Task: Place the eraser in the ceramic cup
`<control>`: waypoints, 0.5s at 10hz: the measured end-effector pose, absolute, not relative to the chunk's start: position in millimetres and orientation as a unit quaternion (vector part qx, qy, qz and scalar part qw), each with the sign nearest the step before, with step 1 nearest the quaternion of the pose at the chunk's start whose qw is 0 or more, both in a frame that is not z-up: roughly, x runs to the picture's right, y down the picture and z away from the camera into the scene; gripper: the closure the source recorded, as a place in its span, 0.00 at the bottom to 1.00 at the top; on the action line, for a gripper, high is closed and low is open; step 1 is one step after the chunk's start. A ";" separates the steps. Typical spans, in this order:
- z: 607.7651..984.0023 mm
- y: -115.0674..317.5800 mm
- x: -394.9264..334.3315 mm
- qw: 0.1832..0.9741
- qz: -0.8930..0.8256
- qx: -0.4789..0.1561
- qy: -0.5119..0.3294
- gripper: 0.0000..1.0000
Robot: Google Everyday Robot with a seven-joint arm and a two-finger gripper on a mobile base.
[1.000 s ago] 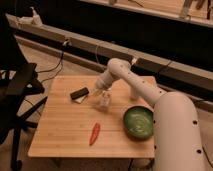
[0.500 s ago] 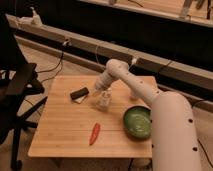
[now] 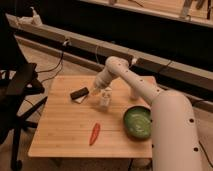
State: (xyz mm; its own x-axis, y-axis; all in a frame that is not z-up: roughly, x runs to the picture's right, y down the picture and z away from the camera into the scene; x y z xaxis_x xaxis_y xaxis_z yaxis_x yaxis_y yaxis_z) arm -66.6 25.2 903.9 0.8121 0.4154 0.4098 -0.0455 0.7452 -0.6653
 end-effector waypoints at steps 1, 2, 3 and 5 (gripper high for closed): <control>909.3 30.2 -68.3 0.891 0.130 -0.334 -0.278 0.71; 913.8 34.0 -69.3 0.892 0.129 -0.334 -0.277 0.64; 915.6 33.6 -69.3 0.895 0.124 -0.328 -0.275 0.54; 907.9 23.9 -75.8 0.908 0.111 -0.296 -0.273 0.34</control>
